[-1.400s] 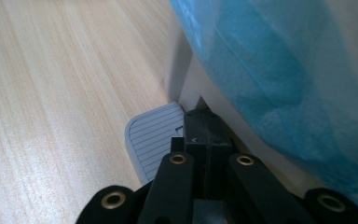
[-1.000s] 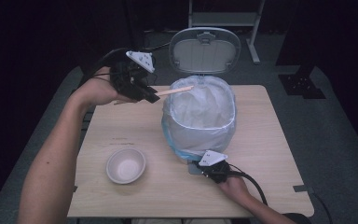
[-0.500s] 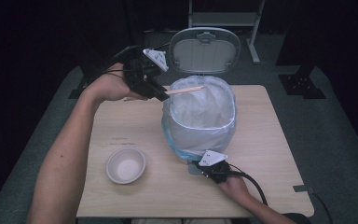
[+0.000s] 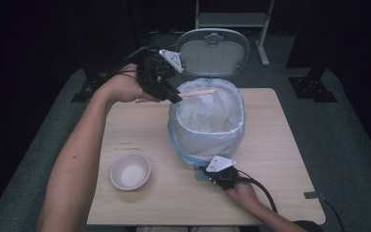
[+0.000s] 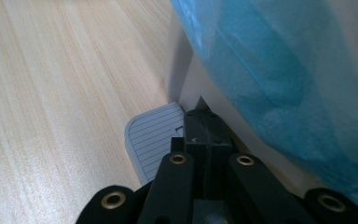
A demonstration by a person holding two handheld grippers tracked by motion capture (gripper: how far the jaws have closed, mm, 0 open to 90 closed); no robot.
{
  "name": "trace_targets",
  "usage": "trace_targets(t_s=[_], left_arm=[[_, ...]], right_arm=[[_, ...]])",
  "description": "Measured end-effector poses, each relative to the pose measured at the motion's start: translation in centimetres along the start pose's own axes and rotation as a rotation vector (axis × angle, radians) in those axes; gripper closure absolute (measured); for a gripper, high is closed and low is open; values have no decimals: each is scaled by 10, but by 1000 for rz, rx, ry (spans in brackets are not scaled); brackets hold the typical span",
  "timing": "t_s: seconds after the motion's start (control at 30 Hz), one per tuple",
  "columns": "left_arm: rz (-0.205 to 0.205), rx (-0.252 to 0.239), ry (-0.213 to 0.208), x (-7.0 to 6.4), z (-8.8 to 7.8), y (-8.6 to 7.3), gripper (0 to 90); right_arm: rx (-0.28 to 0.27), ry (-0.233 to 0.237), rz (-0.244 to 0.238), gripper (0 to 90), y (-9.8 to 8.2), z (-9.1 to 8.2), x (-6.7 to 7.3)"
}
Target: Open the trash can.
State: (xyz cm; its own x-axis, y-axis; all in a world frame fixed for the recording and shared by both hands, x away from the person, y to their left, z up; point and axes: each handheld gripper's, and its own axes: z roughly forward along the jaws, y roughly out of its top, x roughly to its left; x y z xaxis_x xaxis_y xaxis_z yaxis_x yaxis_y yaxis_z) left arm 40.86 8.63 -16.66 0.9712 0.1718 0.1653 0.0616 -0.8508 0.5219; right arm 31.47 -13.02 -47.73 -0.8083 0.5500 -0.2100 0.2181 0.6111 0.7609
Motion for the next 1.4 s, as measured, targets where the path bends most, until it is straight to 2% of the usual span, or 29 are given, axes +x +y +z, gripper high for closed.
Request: trace_targets(t_s=[0.43, 0.63, 1.03, 1.4], left_arm=[[15, 14, -13, -1, 9, 10, 795], [36, 23, -20, -1, 13, 19, 795], [56, 25, -40, -4, 31, 29, 795], [29, 65, -20, 1, 45, 38, 795]], right_arm=[[0, 0, 0, 900, 0, 0, 0], [0, 0, -1, 900, 0, 0, 0], [1, 0, -1, 900, 0, 0, 0], [0, 0, 0, 900, 0, 0, 0]])
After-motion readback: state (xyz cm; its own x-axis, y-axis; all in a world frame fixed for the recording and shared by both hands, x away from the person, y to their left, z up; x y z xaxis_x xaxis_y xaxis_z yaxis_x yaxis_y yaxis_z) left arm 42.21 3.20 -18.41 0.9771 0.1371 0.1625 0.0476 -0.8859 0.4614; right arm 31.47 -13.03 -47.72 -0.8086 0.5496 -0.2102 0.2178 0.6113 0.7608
